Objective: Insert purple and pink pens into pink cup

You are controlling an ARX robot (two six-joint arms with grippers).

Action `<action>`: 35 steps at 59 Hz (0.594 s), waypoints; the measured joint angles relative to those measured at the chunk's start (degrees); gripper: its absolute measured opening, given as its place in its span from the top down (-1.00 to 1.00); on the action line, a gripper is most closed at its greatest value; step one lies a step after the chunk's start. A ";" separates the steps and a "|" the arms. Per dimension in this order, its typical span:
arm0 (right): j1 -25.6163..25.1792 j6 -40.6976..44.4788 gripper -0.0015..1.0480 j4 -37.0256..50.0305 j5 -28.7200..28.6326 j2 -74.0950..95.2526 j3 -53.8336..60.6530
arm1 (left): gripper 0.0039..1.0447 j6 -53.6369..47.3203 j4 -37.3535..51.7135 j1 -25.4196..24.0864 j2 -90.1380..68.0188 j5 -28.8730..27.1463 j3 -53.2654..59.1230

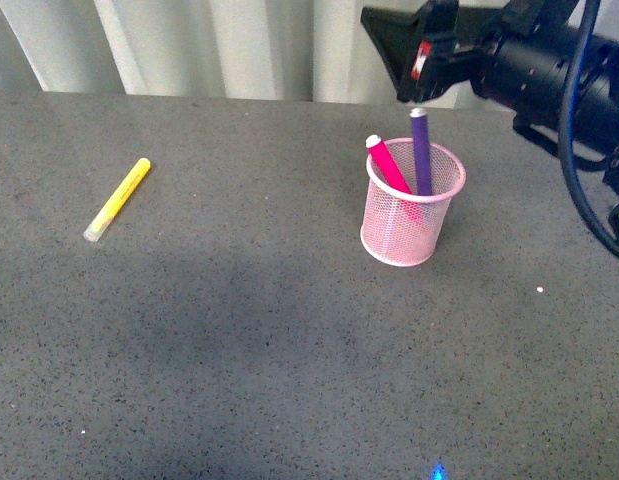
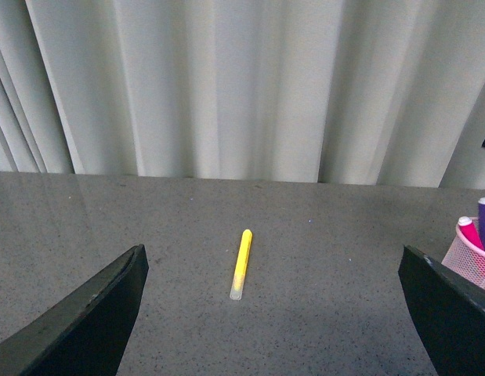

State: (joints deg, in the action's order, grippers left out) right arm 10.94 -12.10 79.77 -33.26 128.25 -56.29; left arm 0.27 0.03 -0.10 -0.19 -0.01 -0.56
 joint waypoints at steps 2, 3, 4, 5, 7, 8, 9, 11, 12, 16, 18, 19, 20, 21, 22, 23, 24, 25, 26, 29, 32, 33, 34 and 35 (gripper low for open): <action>-0.09 -0.13 -0.87 -0.22 0.44 -1.11 -0.09 | -0.88 0.00 0.00 0.00 0.00 0.00 0.00; -0.15 -0.20 -0.87 -0.44 0.79 -1.62 -0.15 | -0.88 0.00 0.00 0.02 0.00 0.00 0.00; -0.22 -0.24 -0.87 -0.87 1.64 -2.32 -0.26 | -0.88 0.00 0.00 0.02 0.00 0.00 0.00; -0.33 -0.28 -0.87 -1.22 2.23 -2.80 -0.31 | -0.88 -0.02 0.00 0.02 0.00 0.00 0.00; -0.44 -0.37 -0.87 -2.08 3.30 -3.74 -0.39 | -0.88 -0.02 0.00 0.02 0.00 0.00 0.00; -0.46 -0.35 -0.87 -2.36 3.54 -3.98 -0.42 | -0.88 0.00 0.00 0.02 0.00 0.00 0.00; -0.55 -0.28 -0.87 -3.06 4.20 -4.55 -0.48 | -0.88 -0.02 0.00 0.02 0.00 0.00 0.00; -0.72 -0.11 -0.87 -4.48 5.42 -5.53 -0.59 | -0.88 -0.02 0.00 0.02 0.00 0.00 0.00; -0.85 -0.09 -0.87 -5.27 6.16 -6.27 -0.61 | -0.88 0.00 0.00 0.02 0.00 0.00 0.00; -1.66 0.63 -0.87 -8.33 8.46 -9.44 -0.74 | -0.88 0.00 0.00 0.02 0.00 0.00 0.00; -2.03 1.44 -0.87 -10.51 10.16 -11.13 -0.96 | -0.88 -0.02 0.00 0.02 0.00 0.00 0.00; -2.32 2.19 -0.87 -12.02 11.26 -12.22 -1.18 | -0.88 0.00 0.00 0.02 0.00 0.00 0.00; -2.47 2.56 -0.87 -12.79 11.80 -12.83 -1.31 | -0.88 0.00 0.00 0.02 0.00 0.00 0.00; -2.84 3.23 -0.87 -14.32 12.85 -13.99 -1.62 | -0.88 0.00 0.00 0.02 0.00 0.02 0.00; -3.21 3.96 -0.87 -15.93 13.99 -15.06 -2.01 | -0.88 -0.02 0.00 0.02 0.00 0.00 0.00; -3.43 4.33 -0.87 -16.81 14.58 -15.65 -2.23 | -0.88 0.00 0.00 0.02 0.00 0.00 0.00; -4.07 5.35 -0.87 -19.41 16.37 -17.29 -2.86 | -0.88 0.00 0.00 0.02 0.00 0.00 0.00; -4.57 5.88 -0.87 -21.00 17.35 -18.38 -3.17 | -0.88 -0.02 0.00 0.02 0.00 0.00 0.00; -5.05 6.19 -0.87 -22.38 18.08 -19.41 -3.43 | -0.88 -0.02 0.00 0.02 0.00 0.00 0.00; -6.34 6.84 -0.87 -25.55 19.02 -22.12 -3.82 | -0.88 0.00 0.00 0.02 0.00 0.00 0.00; -7.21 7.52 -0.87 -27.41 19.26 -24.26 -3.85 | -0.88 0.00 0.00 0.02 0.00 0.00 0.00; -7.67 7.78 -0.87 -28.20 19.23 -25.31 -3.85 | -0.88 0.00 0.00 0.02 0.00 0.00 0.00; -8.07 7.93 -0.87 -29.00 19.26 -26.45 -3.85 | -0.88 -0.02 0.00 0.00 0.00 0.00 0.00; -8.22 8.15 -0.87 -29.42 19.28 -26.97 -3.85 | -0.88 -0.02 0.00 0.02 0.00 0.00 0.00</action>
State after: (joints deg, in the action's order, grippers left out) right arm 2.72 -3.95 50.35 -13.98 101.27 -60.14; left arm 0.25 0.03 -0.08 -0.19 -0.01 -0.56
